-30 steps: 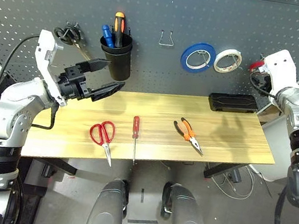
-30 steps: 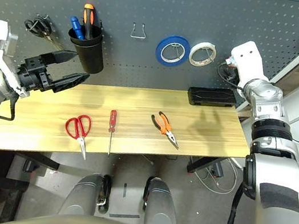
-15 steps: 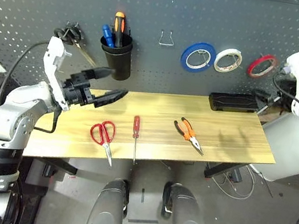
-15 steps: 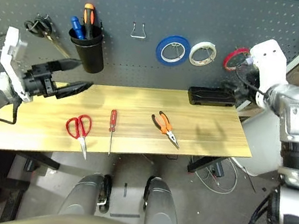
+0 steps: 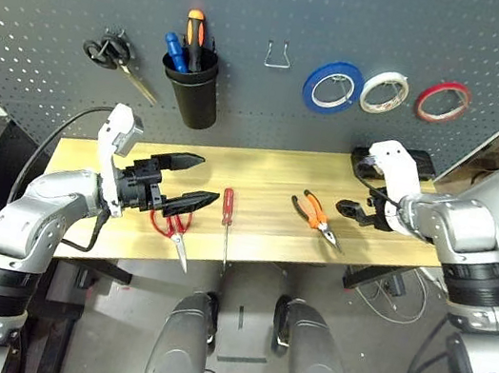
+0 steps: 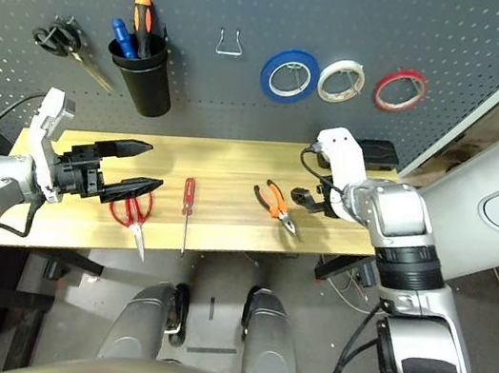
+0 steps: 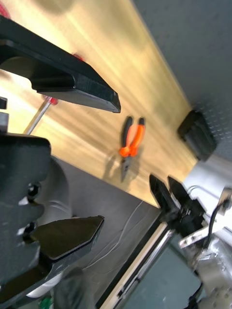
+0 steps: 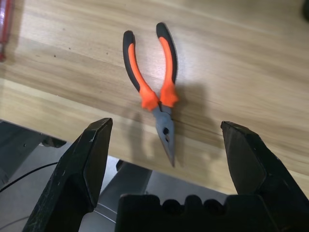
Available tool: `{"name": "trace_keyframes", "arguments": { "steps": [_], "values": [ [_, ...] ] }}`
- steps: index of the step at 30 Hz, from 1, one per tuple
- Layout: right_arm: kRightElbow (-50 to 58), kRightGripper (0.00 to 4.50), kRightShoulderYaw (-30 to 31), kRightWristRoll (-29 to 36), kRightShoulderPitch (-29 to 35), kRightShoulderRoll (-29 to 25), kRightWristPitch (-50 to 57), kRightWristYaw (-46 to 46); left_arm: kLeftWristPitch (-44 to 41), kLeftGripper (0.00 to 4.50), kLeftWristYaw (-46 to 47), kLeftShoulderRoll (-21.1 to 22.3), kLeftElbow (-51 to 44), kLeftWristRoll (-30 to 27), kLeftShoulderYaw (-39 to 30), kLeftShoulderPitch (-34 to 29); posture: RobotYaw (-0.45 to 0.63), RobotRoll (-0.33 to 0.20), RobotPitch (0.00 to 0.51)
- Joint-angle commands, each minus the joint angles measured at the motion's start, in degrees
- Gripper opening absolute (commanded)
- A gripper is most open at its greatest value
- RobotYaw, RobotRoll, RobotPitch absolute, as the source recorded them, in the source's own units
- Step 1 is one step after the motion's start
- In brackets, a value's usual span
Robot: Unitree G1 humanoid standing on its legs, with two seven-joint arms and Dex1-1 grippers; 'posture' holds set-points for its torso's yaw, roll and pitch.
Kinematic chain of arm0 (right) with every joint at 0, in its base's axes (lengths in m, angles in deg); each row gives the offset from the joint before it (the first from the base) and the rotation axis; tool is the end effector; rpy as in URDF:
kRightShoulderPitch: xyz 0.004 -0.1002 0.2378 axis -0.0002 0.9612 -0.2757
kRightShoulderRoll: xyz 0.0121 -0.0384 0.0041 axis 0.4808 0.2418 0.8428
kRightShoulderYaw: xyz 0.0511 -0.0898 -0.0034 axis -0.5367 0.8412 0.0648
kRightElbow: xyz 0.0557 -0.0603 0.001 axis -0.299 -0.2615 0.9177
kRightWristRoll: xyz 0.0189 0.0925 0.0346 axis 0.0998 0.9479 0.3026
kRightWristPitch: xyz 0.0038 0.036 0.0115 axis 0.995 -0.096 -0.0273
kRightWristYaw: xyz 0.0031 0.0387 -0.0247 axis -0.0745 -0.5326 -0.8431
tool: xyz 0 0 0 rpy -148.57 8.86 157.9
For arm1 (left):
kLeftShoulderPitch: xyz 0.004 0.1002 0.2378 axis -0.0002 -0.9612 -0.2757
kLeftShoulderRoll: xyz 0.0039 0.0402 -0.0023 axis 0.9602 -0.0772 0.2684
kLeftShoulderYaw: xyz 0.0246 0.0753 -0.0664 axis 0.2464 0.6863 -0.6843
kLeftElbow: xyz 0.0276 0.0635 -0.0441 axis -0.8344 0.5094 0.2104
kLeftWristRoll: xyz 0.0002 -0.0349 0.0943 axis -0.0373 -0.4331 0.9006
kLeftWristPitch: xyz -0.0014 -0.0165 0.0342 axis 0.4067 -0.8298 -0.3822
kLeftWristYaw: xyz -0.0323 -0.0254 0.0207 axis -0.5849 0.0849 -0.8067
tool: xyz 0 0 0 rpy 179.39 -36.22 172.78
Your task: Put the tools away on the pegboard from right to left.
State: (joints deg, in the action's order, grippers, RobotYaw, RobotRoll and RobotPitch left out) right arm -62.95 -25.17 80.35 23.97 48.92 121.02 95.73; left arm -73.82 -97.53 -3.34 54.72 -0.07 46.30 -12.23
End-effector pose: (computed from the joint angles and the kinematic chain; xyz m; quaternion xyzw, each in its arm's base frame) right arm 0.2960 -0.1678 0.1159 -0.0734 0.4340 0.2030 0.8747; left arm 0.2116 0.2600 0.1292 0.0340 0.1057 -0.4979 0.8601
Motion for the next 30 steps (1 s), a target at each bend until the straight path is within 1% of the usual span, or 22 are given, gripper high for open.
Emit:
{"name": "trace_keyframes", "arguments": {
  "steps": [1, 7, 12, 15, 30],
  "values": [
    [-6.11, 4.48, 1.81, -1.55, -1.61, 2.09, -1.63, -1.97, -0.27, 4.5, -0.58, 0.02, -2.89, 0.76, 2.4, -2.09, -0.08, 0.0, 0.25],
    [-13.59, 4.48, 3.69, -3.01, -4.15, 5.3, -4.89, -3.03, -0.73, 4.5, 0.35, -0.9, -5.12, 0.38, 3.9, -4.02, -0.07, 0.0, 0.26],
    [-18.78, 4.48, 4.5, -4.22, -5.14, 6.81, -8.19, -3.22, -0.89, 4.5, 0.78, -1.15, -5.93, 0.37, 4.31, -4.76, -0.06, 0.0, 0.265],
    [-21.51, 4.48, 5.03, -5.42, -5.62, 7.41, -10.59, -3.47, -1.2, 4.5, 1.06, -1.18, -6.66, 0.17, 4.29, -5.07, -0.05, 0.0, 0.259],
    [-40.67, 4.48, 3.63, -8.86, -11.2, 11.3, -23.24, -3.63, -2.92, 4.5, 2.99, -1.47, -9.59, -0.62, 3.96, -5.47, -0.01, 0.0, 0.256]
  ]
}}
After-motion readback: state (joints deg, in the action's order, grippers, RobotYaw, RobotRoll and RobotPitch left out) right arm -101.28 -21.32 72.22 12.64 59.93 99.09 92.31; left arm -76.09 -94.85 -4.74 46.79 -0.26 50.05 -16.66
